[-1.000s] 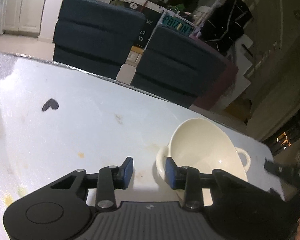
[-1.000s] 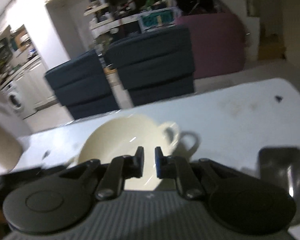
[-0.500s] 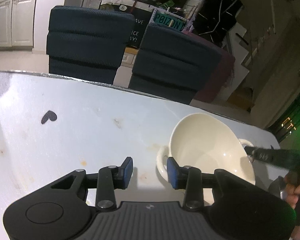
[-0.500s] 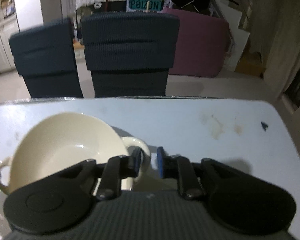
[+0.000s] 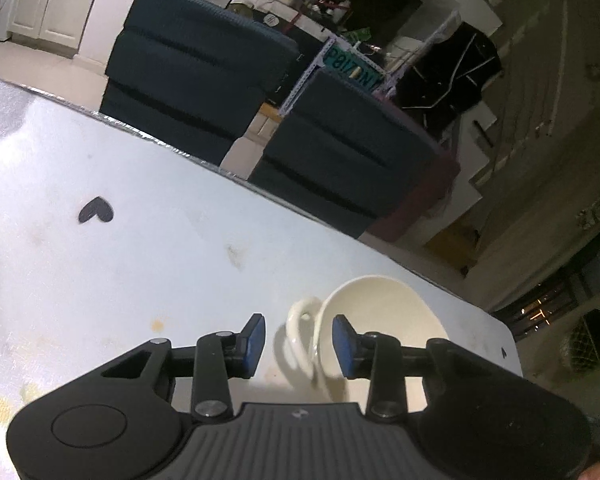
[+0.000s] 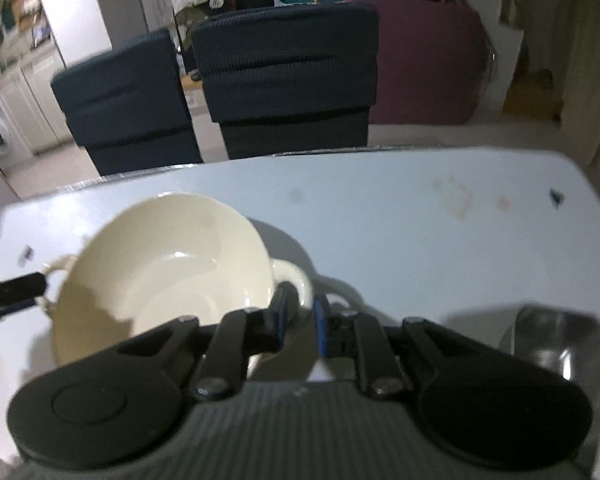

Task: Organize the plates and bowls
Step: 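Lift the cream bowl with both grippers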

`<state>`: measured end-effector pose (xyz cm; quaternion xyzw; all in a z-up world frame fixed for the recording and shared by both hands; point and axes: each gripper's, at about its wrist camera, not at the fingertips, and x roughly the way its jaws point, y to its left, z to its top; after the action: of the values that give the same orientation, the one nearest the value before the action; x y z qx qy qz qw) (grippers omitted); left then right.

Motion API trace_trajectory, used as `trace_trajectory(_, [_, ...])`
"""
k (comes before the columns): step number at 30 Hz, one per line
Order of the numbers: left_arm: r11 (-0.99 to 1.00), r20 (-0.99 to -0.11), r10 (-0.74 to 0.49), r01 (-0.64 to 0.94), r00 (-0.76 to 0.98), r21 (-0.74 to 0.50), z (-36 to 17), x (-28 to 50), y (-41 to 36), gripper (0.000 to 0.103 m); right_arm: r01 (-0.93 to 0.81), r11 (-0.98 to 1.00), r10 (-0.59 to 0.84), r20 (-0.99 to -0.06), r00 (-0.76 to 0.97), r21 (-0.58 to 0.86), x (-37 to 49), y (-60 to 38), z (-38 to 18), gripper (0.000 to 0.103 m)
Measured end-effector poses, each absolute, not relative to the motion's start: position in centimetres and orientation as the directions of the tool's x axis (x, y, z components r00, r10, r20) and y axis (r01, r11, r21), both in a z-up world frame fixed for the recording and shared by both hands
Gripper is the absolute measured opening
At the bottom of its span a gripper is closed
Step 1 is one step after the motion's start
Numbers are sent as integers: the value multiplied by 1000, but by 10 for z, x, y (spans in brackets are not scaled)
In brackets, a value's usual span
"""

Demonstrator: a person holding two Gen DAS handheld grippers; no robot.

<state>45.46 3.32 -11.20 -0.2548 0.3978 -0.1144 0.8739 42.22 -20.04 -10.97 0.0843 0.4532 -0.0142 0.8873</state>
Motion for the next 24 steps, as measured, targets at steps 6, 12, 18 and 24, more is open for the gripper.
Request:
trace_trajectory(6, [846,-637,-411,11,652,-534,-118,461,29,37,97,948,168,-737,655,302,417,-223,-107,55])
trace_trajectory(12, [849,-649,-424,27,632,-528,-127,466,29,34,75,941,215,-755,620,330,427,-227,-126,41])
trace_trajectory(18, [848,-658,-444,49,608,-528,-135,473,20,24,72,930,241,-746,621,361,421,-230,-118,25])
trace_trajectory(24, [852,-671,-451,59,589,-520,-140,477,15,21,57,936,240,-747,620,347,411,-228,-117,25])
